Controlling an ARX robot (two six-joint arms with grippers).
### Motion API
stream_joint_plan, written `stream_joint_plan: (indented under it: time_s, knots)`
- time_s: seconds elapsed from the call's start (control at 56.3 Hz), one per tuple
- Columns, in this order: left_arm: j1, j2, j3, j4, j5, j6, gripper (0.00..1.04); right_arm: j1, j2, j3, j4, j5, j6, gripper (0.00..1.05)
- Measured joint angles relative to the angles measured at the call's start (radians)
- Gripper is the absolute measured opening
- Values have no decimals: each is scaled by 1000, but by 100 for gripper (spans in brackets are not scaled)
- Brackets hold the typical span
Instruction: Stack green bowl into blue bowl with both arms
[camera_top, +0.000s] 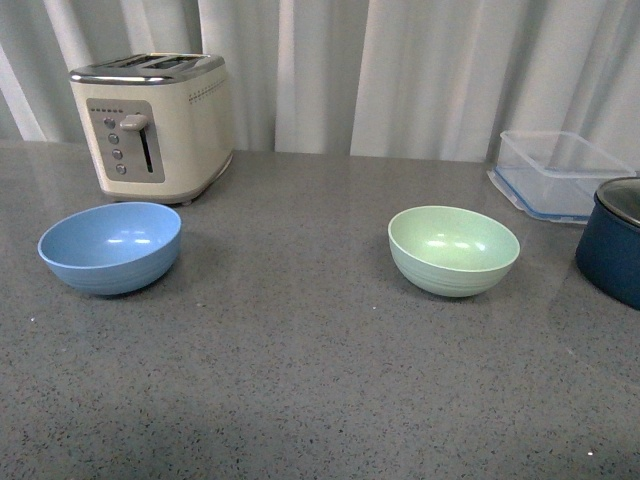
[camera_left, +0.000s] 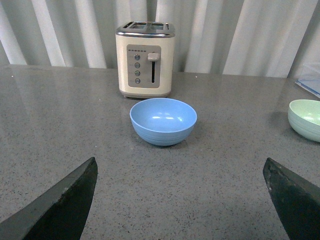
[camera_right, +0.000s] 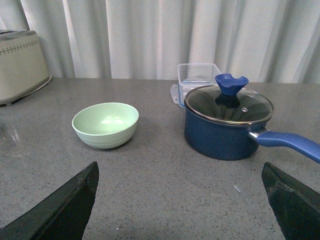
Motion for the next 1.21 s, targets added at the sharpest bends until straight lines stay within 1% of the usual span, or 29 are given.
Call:
stream_joint_plan:
  time_s: [0.533,0.551,0.569,0.604,0.622,0.675,0.746,0.853,1.049,1.084,1.209]
  knots:
    - [0,0,0,0,-2,0,98,0,0,0,0,0,0,95]
    - [-11,10,3,-14,-34,4,98,0,0,0,0,0,0,95]
    - [-29,26,15,-55,-105,7,98,0,0,0,0,0,0,95]
    - [-62,64,37,-120,-183,9,98,0,0,0,0,0,0,95]
    - [-77,94,50,-150,-251,8,98,0,0,0,0,0,0,95]
    - [-95,161,61,-173,-343,7,98,0,0,0,0,0,0,95]
    - [-82,225,77,-174,-340,-8,98,0,0,0,0,0,0,95]
    - [-45,317,130,-129,-328,-19,98,0,0,0,0,0,0,95]
    - [22,507,238,-77,-255,-40,98,0,0,0,0,0,0,95]
    - [39,553,265,-67,-219,-58,98,0,0,0,0,0,0,95]
    - [83,685,354,-49,-158,-105,98,0,0,0,0,0,0,95]
